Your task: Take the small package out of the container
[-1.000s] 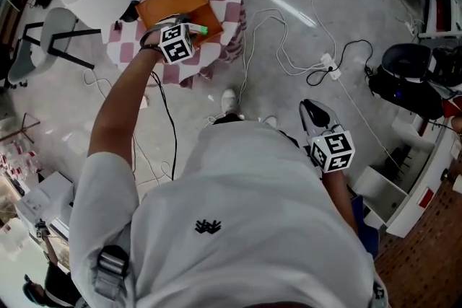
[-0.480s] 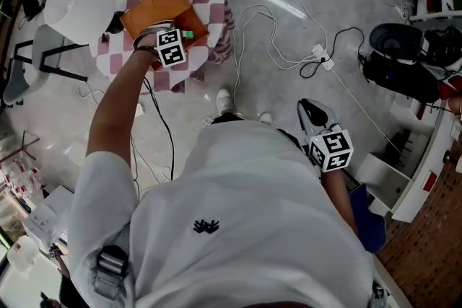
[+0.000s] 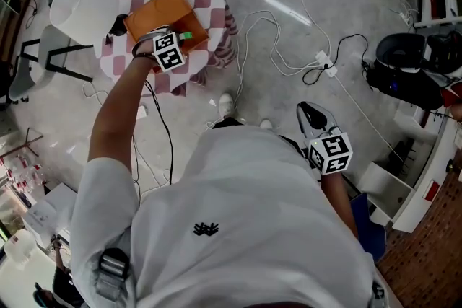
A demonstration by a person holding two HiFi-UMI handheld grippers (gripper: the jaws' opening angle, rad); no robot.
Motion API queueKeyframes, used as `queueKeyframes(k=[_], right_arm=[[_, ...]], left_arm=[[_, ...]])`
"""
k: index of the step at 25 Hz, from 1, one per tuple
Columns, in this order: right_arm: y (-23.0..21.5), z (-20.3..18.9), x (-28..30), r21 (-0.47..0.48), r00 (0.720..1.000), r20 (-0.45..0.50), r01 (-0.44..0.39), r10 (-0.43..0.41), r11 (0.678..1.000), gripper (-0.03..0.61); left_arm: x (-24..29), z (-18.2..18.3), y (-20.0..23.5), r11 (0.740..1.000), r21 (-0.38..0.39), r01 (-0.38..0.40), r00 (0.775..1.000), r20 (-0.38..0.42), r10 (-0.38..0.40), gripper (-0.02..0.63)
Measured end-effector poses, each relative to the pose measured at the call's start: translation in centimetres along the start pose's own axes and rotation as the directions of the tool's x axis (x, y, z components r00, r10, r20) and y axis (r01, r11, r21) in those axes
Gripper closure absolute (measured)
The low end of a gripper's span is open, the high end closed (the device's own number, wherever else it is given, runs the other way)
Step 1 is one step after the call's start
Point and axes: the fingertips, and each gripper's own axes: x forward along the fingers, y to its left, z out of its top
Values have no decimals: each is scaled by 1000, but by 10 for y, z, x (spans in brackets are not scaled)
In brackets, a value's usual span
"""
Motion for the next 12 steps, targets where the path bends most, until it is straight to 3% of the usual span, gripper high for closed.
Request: queueKeyframes(k=[6, 12], right_arm=[[-10, 1, -11, -34, 998, 24, -53, 54, 998, 552], [-19, 6, -17, -94, 992, 57, -111, 117, 989, 561]], left_arm=[[-38, 15, -4, 985, -168, -35, 999, 33, 41, 462], [-83, 32, -10, 941, -329, -79, 993, 61, 104, 463]])
